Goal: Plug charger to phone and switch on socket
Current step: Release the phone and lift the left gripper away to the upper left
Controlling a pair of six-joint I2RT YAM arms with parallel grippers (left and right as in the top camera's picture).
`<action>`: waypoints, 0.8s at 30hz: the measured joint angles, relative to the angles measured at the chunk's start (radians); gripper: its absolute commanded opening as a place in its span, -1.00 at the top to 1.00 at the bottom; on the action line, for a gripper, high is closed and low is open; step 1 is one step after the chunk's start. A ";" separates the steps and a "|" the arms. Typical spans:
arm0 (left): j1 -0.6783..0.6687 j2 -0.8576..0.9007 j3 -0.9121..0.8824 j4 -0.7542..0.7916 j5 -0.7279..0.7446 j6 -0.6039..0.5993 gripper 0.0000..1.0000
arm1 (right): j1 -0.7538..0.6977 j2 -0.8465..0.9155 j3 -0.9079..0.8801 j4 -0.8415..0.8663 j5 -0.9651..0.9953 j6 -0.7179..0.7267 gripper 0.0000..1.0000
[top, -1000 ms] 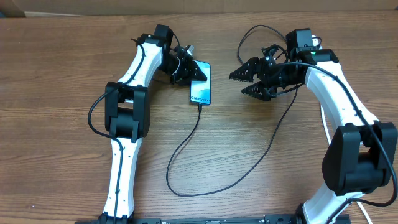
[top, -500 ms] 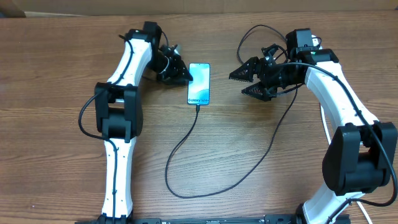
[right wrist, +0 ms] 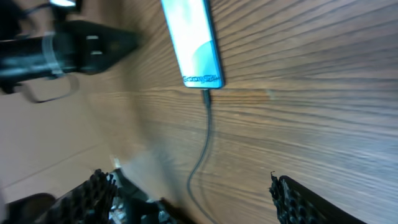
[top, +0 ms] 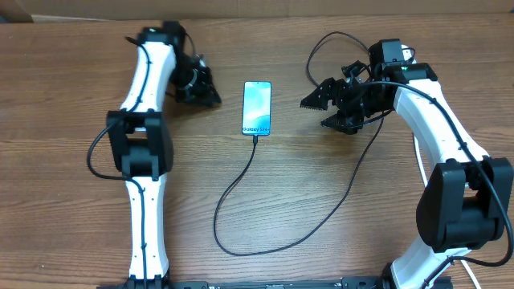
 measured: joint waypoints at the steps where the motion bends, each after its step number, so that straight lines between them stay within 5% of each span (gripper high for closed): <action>1: 0.013 0.000 0.043 -0.034 -0.015 0.000 0.52 | 0.000 0.000 0.000 -0.006 0.008 -0.003 -0.57; 7: 0.077 -0.017 0.328 -0.217 -0.163 -0.008 0.35 | 0.000 0.002 0.099 -0.139 0.097 -0.034 -0.64; 13: 0.103 -0.153 0.411 -0.229 -0.278 -0.031 -0.58 | -0.013 0.002 0.365 -0.283 0.345 -0.048 -0.90; 24: 0.103 -0.407 0.324 -0.227 -0.303 -0.037 -0.59 | -0.267 0.003 0.495 -0.305 0.728 -0.009 -1.00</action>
